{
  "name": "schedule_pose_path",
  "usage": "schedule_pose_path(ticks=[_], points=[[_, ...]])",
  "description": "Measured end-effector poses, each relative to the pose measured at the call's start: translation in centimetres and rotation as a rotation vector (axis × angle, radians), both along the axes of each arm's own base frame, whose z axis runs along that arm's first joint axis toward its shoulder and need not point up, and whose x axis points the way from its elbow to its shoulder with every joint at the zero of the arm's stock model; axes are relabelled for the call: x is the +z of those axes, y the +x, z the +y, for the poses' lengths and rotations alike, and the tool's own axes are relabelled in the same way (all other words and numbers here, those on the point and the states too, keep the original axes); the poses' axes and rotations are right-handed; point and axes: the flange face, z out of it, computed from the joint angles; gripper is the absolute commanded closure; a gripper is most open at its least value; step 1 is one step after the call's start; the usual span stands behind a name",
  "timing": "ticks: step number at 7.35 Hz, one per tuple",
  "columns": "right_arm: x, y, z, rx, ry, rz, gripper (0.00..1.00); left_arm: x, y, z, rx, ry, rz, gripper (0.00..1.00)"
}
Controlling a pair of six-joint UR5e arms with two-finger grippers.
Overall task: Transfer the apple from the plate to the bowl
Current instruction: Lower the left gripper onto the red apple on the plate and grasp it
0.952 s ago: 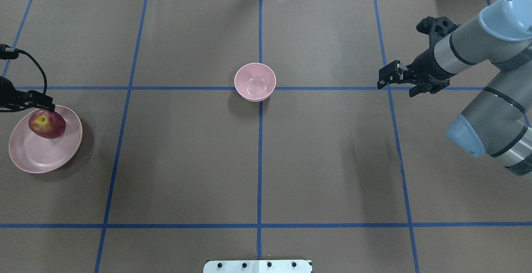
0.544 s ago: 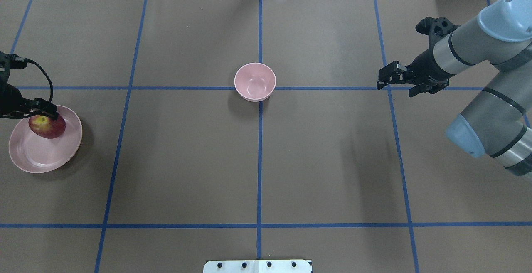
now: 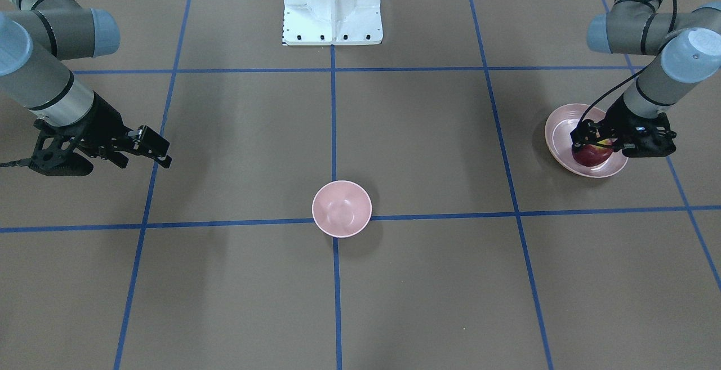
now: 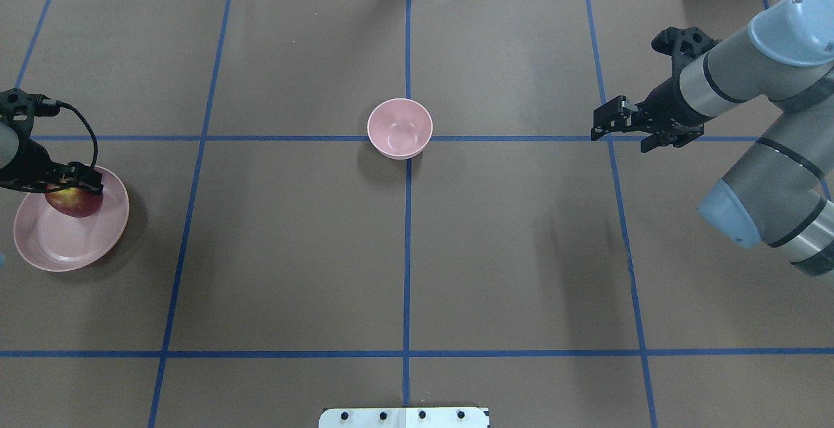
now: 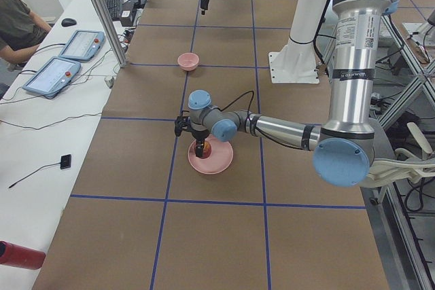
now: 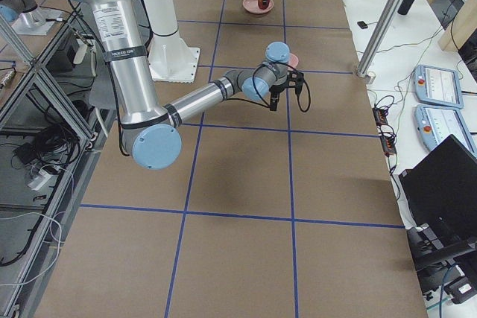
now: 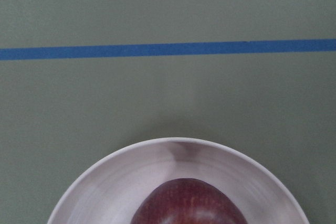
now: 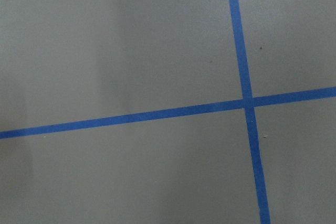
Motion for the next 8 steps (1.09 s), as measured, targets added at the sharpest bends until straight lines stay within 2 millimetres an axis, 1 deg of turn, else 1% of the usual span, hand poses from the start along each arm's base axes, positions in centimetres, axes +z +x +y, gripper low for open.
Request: schedule_pose_path(ticks=[1,2,3,5,6,7,8], points=[[0.0,0.0,0.0,0.000,0.000,0.000,0.00,0.3,0.2,0.0,0.004,-0.003,-0.004,0.29],[0.0,0.0,0.0,0.000,0.001,-0.001,0.00,0.5,0.3,0.0,0.005,-0.005,-0.007,0.87],[-0.2,0.0,-0.1,0.000,0.003,-0.003,0.00,0.4,0.3,0.0,0.005,-0.005,-0.007,1.00],[-0.6,-0.1,-0.1,0.000,0.008,-0.007,0.00,-0.2,0.2,0.2,0.022,-0.021,0.017,1.00],[-0.6,0.0,-0.1,0.001,0.008,-0.007,0.00,-1.2,-0.3,0.2,0.049,-0.048,0.057,1.00],[-0.5,0.1,0.0,0.002,0.008,-0.007,0.00,-3.5,-1.3,-0.3,0.061,-0.069,0.092,1.00],[-0.4,0.2,0.0,0.003,0.006,-0.005,0.00,-7.7,-1.7,-1.4,0.056,-0.081,0.106,1.00]])
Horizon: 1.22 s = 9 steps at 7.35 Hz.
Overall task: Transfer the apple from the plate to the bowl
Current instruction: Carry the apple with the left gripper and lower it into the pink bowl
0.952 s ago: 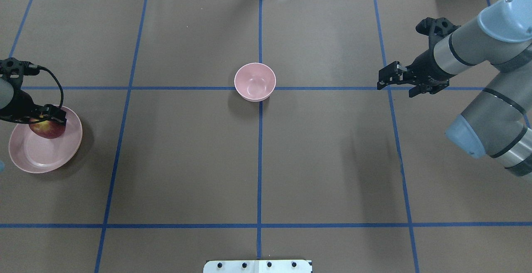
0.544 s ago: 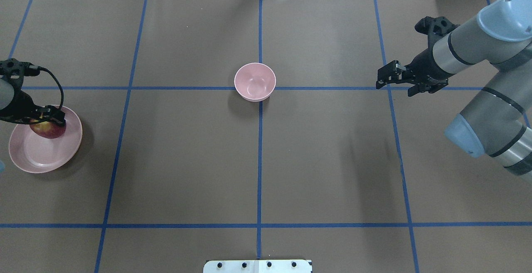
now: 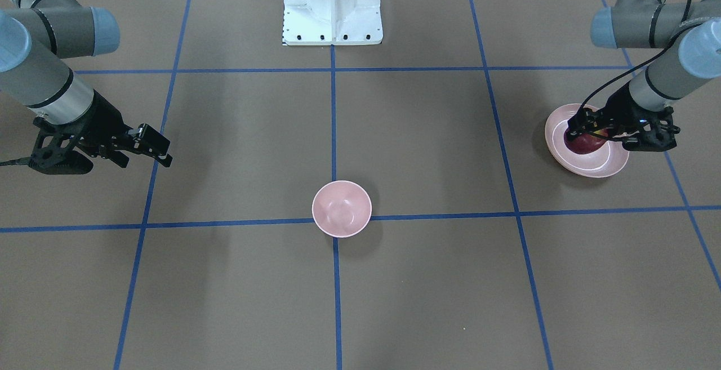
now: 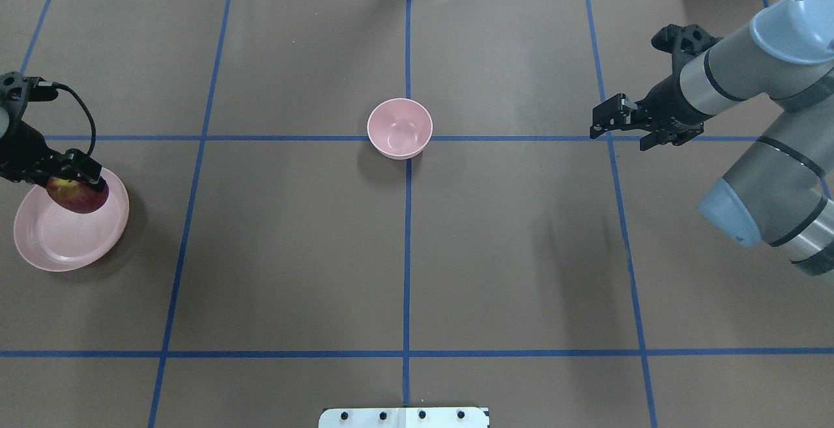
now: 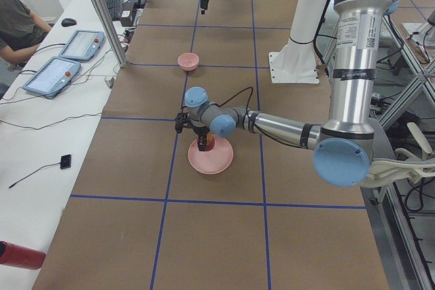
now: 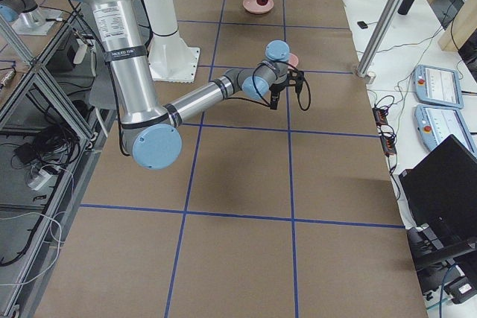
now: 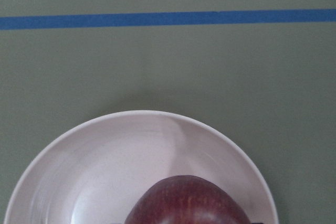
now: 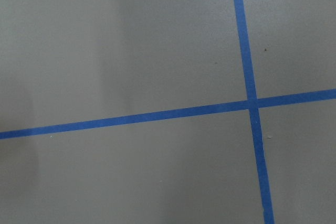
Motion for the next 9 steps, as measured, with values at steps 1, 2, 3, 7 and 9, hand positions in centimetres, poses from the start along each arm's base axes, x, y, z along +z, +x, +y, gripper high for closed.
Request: schedule_pose_path(ticks=[1,2,3,7,9], points=[[0.3,0.4,-0.1,0.005,-0.004,0.003,0.00,-6.2,1.1,-1.6,-0.022,-0.020,0.009,1.00],[1.1,1.5,-0.3,0.020,-0.010,0.011,0.00,-13.0,4.7,-2.5,-0.045,-0.061,0.016,1.00],[2.6,3.3,-0.5,0.028,-0.004,0.028,0.00,-17.9,8.9,-2.6,-0.065,-0.084,0.010,1.00],[12.2,14.1,1.1,-0.048,0.109,0.125,0.00,-30.8,25.1,-10.9,-0.199,-0.146,0.012,1.00],[14.1,16.4,2.0,-0.065,0.120,0.132,0.00,-34.5,30.8,-14.8,-0.249,-0.166,0.046,1.00]])
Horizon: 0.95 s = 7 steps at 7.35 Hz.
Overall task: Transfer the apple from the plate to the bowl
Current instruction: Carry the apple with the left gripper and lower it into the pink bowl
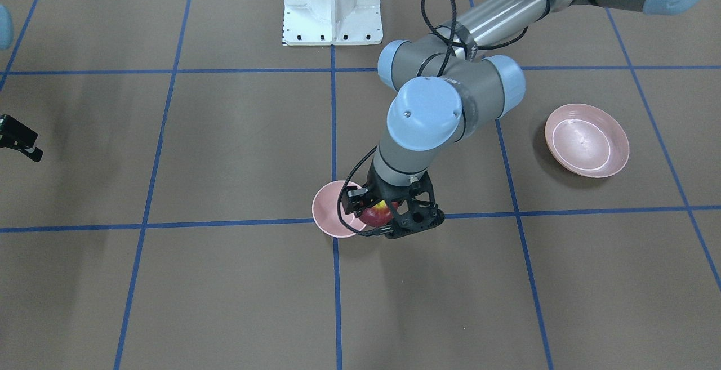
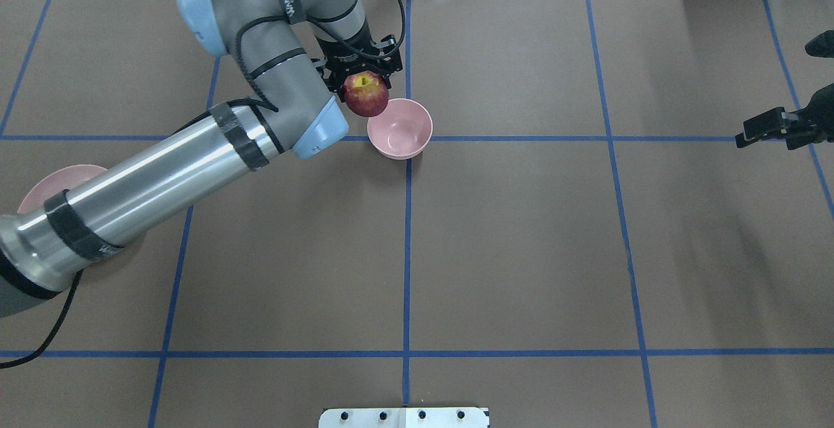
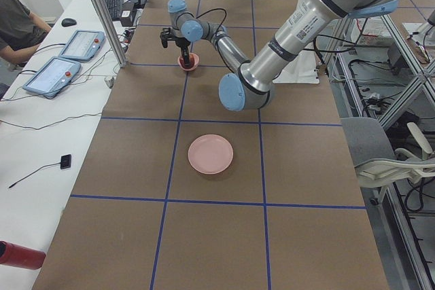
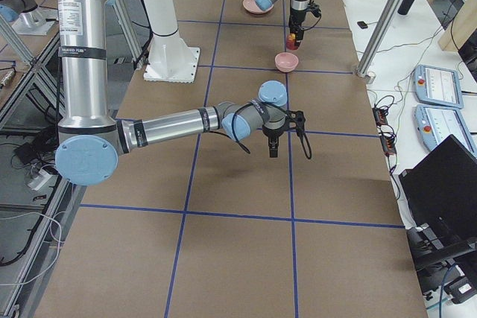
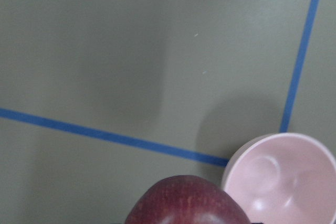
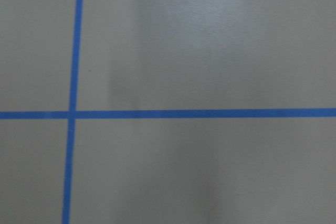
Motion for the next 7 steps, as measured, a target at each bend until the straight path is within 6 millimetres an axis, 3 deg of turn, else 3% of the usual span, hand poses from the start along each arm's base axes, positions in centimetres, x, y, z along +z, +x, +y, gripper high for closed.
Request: schedule_pose_path(ticks=[2,4,5,6,7], points=[[0.2,0.3,0.1,-0.003,0.002,0.000,0.00,-1.8,4.3,1.2,-0.003,-0.016,-0.010,1.00],[0.3,0.3,0.1,-0.003,0.002,0.000,0.00,-0.4,6.5,2.7,-0.002,-0.013,-0.036,1.00],[0.3,0.4,0.2,-0.003,0.001,0.000,0.00,0.5,6.6,2.9,-0.001,-0.012,-0.042,0.79],[0.3,0.4,0.2,-0.002,0.001,0.000,0.00,0.8,6.5,2.9,-0.001,-0.010,-0.043,0.02],[0.3,0.4,0.2,-0.002,0.001,0.000,0.00,0.9,6.4,2.9,-0.001,-0.009,-0.043,0.02]])
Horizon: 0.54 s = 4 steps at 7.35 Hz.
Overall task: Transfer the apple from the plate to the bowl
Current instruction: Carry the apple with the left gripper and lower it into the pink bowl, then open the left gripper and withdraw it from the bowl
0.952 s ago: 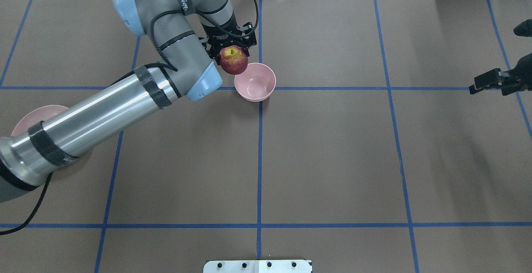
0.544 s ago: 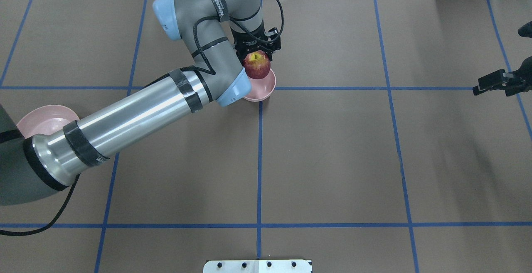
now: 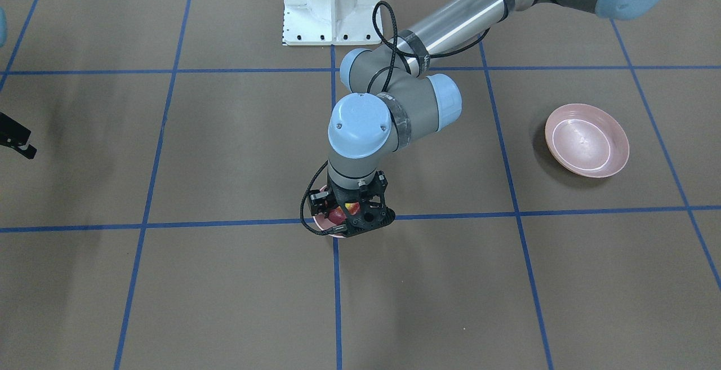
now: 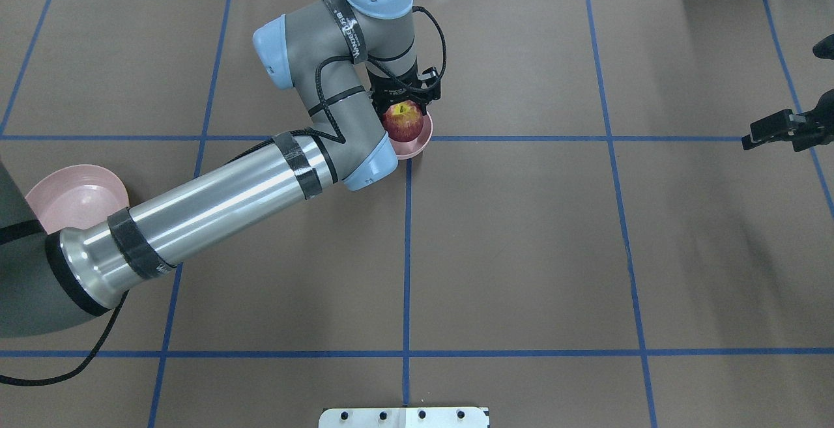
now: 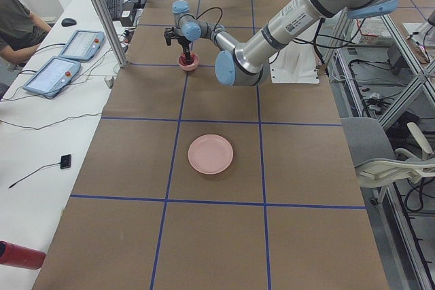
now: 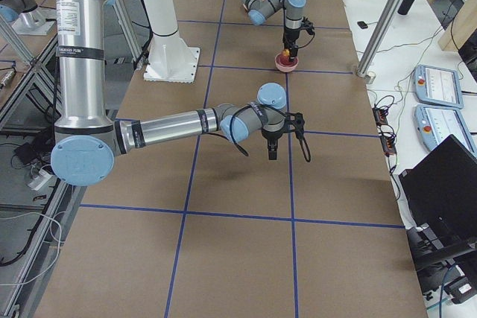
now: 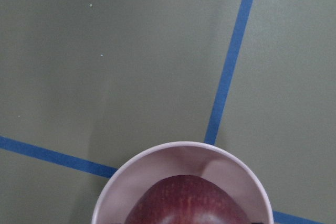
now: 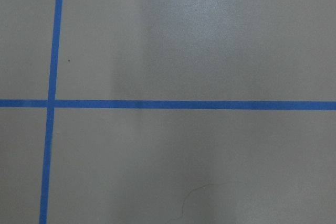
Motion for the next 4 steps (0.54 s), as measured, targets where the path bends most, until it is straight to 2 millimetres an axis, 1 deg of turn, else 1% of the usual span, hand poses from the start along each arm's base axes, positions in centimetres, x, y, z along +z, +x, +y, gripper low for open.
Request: schedule_pose_path(ticks=[2,3,4], points=[[0.0,-0.1,0.0,-0.001,-0.001,0.000,0.00,0.0,0.0,0.1,-0.001,0.000,0.002,0.02],[0.1,-0.1,0.0,-0.001,-0.001,0.000,0.00,-0.3,-0.2,0.2,-0.002,0.003,0.007,0.02],[0.1,-0.1,0.0,-0.001,-0.002,0.001,0.00,-1.0,-0.9,0.4,-0.004,0.013,0.021,0.02]])
